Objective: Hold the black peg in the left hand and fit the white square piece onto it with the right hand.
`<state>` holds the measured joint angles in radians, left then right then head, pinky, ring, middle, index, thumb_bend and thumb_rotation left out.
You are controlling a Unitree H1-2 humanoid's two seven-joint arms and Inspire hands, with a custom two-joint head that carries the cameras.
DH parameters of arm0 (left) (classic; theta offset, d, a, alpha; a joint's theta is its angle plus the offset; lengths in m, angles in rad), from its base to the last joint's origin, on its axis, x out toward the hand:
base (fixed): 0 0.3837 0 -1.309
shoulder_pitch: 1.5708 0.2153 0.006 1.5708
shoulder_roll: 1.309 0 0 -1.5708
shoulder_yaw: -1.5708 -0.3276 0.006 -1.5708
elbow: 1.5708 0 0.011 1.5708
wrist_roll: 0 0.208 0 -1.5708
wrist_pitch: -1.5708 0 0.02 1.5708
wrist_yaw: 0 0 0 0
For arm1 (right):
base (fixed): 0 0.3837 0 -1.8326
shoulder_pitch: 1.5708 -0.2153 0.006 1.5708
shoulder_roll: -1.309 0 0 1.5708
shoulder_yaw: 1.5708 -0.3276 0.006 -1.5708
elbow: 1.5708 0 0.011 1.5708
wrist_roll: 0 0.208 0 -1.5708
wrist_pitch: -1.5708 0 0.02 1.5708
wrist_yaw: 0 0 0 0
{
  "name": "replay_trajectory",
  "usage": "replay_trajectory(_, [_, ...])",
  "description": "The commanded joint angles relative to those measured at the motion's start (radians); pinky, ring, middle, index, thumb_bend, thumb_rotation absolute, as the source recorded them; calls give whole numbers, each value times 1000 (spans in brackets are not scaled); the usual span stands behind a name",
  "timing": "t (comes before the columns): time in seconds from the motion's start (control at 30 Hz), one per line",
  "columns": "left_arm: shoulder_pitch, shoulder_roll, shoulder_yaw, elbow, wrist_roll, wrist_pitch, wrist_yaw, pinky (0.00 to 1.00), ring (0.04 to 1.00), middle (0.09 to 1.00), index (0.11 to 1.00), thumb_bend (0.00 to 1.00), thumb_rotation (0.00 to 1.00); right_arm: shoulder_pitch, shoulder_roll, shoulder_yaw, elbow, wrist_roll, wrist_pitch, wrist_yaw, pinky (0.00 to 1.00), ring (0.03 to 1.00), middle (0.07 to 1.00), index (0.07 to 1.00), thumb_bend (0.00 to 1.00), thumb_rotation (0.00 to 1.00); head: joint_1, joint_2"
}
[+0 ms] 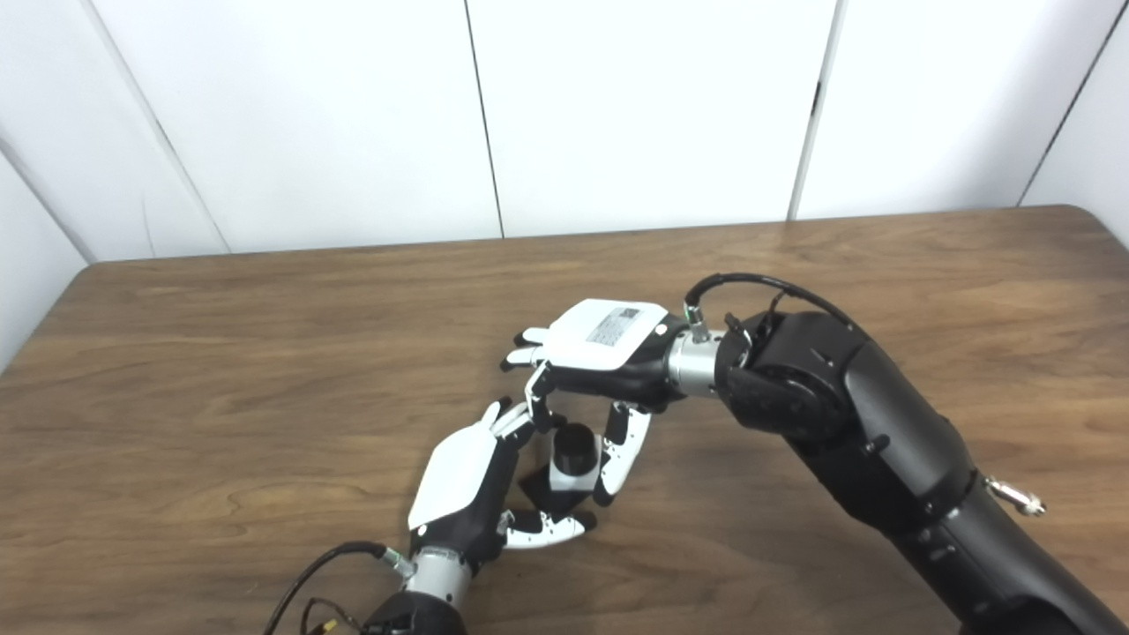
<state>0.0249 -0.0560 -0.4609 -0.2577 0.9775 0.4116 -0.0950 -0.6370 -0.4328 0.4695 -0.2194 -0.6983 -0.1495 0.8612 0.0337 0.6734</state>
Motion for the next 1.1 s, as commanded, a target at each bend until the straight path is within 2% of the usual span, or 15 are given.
replay_trajectory(0.0, [2,6,4,-24,17,6,-3,957,1000,931,827,840,169,-31,-4,-26,-9,10,11,-26,955,1000,963,648,929,381,1,1])
replay_trajectory(0.33, [9,6,8,-31,23,9,-4,947,1000,931,832,837,160,-35,-7,-48,-14,15,15,-37,953,1000,957,648,936,388,9,1])
replay_trajectory(0.7, [11,18,38,-40,14,5,6,927,999,932,833,829,148,-49,-11,-86,-22,22,45,-25,973,1000,960,661,931,374,10,-3])
replay_trajectory(0.93, [14,20,60,-47,19,7,19,916,990,937,848,843,216,-47,-22,-107,-17,31,41,-35,961,1000,955,671,930,376,10,-5])
replay_trajectory(1.07, [22,17,82,-70,0,17,5,936,997,949,873,842,240,-41,-28,-124,-19,32,51,-36,961,1000,956,687,930,370,8,-8])
